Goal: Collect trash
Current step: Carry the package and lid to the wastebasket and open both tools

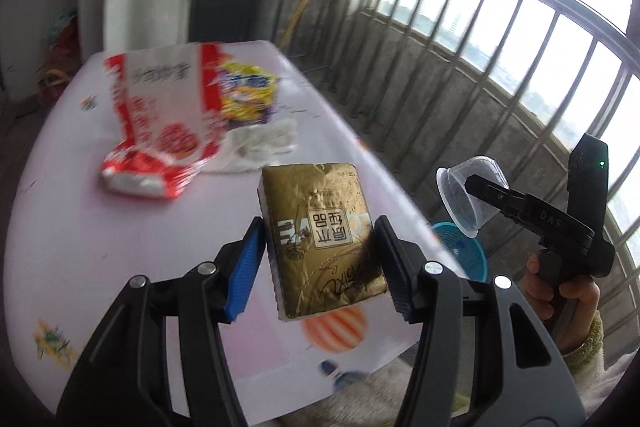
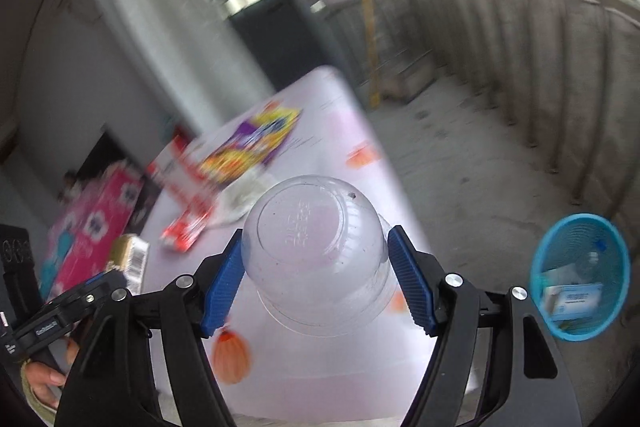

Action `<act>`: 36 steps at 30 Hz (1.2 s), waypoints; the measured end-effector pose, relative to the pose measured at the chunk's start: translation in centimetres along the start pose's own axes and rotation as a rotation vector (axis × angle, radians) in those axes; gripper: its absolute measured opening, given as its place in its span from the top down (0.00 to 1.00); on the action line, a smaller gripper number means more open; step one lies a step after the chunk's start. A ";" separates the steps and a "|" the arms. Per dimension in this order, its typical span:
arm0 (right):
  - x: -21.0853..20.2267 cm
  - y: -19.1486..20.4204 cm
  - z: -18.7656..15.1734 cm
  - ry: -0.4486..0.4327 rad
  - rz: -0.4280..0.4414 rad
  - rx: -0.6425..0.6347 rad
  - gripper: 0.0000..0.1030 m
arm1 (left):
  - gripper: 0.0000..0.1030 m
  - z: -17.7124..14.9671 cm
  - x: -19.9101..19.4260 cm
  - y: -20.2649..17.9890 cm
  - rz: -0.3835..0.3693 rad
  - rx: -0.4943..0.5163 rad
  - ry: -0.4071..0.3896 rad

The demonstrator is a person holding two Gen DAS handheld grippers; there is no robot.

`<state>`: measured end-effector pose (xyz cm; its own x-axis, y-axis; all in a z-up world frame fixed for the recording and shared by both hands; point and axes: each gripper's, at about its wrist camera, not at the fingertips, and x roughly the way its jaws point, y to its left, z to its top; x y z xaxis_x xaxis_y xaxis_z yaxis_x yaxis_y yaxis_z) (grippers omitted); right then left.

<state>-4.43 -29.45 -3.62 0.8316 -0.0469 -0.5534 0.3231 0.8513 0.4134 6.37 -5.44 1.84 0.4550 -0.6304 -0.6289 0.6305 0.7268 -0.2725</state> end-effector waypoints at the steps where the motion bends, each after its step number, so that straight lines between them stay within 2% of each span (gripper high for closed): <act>1: -1.2 -1.7 0.4 -0.036 -0.046 0.031 0.33 | 0.49 0.6 0.7 -1.0 -0.030 0.017 0.006; 5: -4.4 -7.8 0.8 -0.118 -0.183 0.165 0.33 | 0.49 2.7 4.5 -5.3 -0.156 0.079 0.051; 8: -6.1 -12.9 0.4 -0.154 -0.276 0.300 0.33 | 0.49 4.3 9.0 -9.5 -0.258 0.125 0.130; 12: -7.4 -18.9 -1.3 -0.167 -0.380 0.462 0.33 | 0.49 4.7 14.4 -15.3 -0.298 0.220 0.216; 16: -6.8 -23.5 -2.5 -0.148 -0.421 0.582 0.33 | 0.49 4.5 20.3 -21.0 -0.337 0.284 0.315; 21: -5.5 -27.9 -1.6 -0.152 -0.414 0.686 0.33 | 0.49 4.2 26.7 -27.5 -0.364 0.337 0.402; 24: -4.4 -31.8 -0.5 -0.135 -0.358 0.719 0.32 | 0.46 2.5 30.4 -32.1 -0.378 0.451 0.453; 25: -3.8 -33.4 -0.5 -0.113 -0.376 0.738 0.29 | 0.45 1.7 31.3 -33.2 -0.381 0.476 0.481; 27: -2.8 -36.0 -1.1 -0.071 -0.439 0.763 0.26 | 0.38 0.1 33.1 -34.7 -0.376 0.493 0.517; 29: -2.1 -37.7 -2.2 -0.031 -0.497 0.786 0.25 | 0.38 -0.8 34.1 -35.2 -0.381 0.460 0.535; 32: -2.2 -38.8 -4.5 -0.039 -0.510 0.835 0.25 | 0.34 -1.3 34.0 -34.5 -0.421 0.391 0.556; 36: -2.4 -38.8 -6.2 -0.059 -0.519 0.831 0.26 | 0.33 -0.5 32.6 -32.7 -0.398 0.380 0.512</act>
<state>-21.77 -59.14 -22.76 0.5104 -0.3570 -0.7823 0.8511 0.0798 0.5188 0.26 -49.67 -10.13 -0.1443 -0.5528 -0.8207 0.9021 0.2675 -0.3387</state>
